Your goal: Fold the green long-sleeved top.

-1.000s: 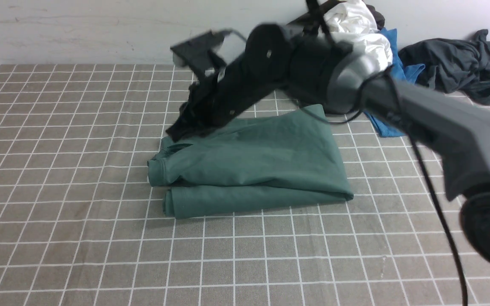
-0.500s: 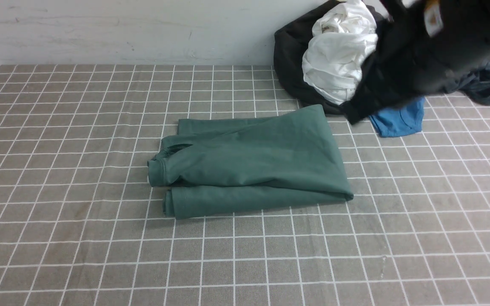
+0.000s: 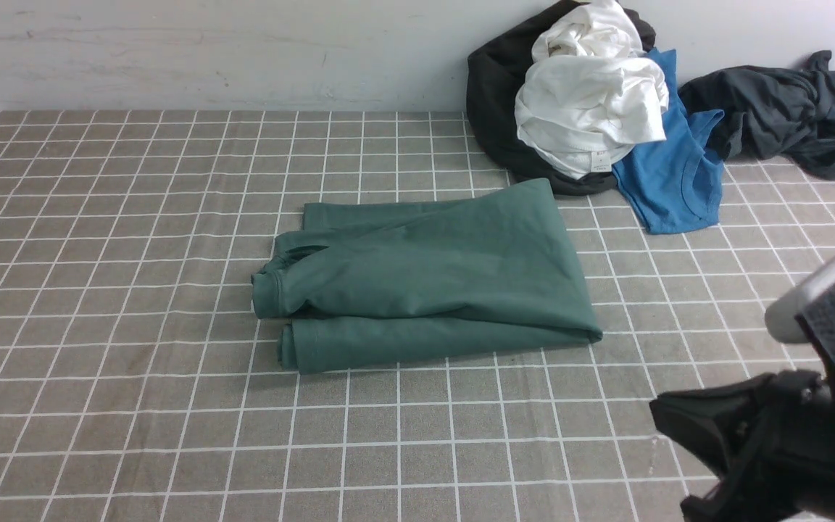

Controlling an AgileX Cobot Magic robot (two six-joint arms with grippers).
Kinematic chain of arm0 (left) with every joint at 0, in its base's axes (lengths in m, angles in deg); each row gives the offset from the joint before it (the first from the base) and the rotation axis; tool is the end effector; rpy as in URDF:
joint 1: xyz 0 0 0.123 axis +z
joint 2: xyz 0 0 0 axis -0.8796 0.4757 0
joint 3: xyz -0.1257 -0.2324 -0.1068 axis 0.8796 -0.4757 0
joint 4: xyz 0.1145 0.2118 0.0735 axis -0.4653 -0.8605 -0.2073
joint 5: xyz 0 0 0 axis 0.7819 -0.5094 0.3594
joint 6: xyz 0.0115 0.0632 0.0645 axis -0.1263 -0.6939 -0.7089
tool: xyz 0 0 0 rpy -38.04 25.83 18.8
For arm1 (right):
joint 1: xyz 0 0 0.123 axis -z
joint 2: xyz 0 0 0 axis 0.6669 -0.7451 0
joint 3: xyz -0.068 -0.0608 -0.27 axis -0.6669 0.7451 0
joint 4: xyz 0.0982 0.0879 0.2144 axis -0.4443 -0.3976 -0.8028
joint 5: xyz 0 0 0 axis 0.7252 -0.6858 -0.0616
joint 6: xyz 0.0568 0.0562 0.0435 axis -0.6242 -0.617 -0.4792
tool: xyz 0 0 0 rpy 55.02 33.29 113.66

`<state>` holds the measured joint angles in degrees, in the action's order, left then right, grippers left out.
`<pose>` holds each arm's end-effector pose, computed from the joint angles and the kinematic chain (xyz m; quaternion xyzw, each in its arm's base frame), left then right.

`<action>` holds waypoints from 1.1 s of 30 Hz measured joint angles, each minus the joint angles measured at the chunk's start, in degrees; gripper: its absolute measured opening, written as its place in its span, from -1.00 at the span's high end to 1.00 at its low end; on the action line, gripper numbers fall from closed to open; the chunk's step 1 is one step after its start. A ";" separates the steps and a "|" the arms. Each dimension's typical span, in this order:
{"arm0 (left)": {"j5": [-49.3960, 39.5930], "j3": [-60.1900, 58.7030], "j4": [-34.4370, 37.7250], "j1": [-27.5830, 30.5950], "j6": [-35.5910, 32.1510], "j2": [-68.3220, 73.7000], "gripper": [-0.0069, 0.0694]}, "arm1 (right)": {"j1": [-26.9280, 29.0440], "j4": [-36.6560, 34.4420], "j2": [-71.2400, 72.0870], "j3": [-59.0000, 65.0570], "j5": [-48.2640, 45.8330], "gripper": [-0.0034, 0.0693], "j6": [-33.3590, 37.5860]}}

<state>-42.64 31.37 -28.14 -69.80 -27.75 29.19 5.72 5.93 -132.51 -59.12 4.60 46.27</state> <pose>0.0449 -0.0053 0.2541 0.1165 0.6447 0.0361 0.7547 0.1414 0.1033 0.2488 -0.2737 0.8650 0.1339 0.3988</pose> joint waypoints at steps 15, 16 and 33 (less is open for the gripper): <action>-0.06 0.00 0.00 0.00 0.00 0.00 0.84 | 0.79 2.98 8.67 13.36 -9.99 0.94 -1.76; -0.06 0.00 0.00 0.00 0.00 0.00 0.84 | 1.23 3.50 12.56 15.23 -9.29 0.94 -3.14; 0.00 0.00 0.00 0.00 0.00 0.00 0.84 | 31.76 0.81 53.92 29.74 -0.20 0.94 -5.51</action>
<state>-42.65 31.37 -28.14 -69.80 -27.75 29.19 37.48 6.75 -78.58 -29.38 4.40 40.76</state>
